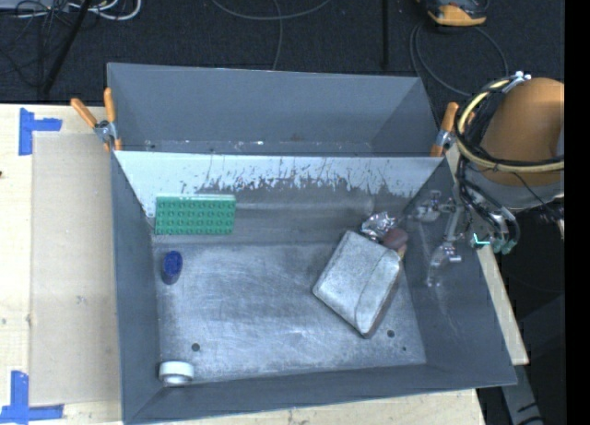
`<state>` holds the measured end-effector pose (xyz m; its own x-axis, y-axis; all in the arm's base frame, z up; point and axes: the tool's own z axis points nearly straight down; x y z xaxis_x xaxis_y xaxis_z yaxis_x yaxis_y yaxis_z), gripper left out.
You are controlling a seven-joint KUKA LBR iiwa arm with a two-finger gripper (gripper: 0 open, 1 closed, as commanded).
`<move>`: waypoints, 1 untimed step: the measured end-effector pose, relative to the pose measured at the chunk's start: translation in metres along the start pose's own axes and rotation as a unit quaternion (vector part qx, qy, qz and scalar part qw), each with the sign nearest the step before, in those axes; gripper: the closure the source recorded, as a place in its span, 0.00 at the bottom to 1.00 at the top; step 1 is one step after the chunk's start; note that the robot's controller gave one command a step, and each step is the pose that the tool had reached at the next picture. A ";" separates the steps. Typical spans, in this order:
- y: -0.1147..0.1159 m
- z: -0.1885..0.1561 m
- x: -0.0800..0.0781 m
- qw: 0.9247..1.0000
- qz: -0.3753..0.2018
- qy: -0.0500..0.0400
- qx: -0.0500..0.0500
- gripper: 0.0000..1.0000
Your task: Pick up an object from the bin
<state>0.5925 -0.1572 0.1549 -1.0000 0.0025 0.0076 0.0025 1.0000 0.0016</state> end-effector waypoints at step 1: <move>0.039 0.011 -0.024 0.999 0.048 -0.004 -0.001 0.00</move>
Offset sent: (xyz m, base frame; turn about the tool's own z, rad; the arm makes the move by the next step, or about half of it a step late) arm 0.0227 0.0365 -0.0102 0.0985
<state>0.6161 -0.1179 0.1437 -0.9952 0.0981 -0.0011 0.0981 0.9952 0.0025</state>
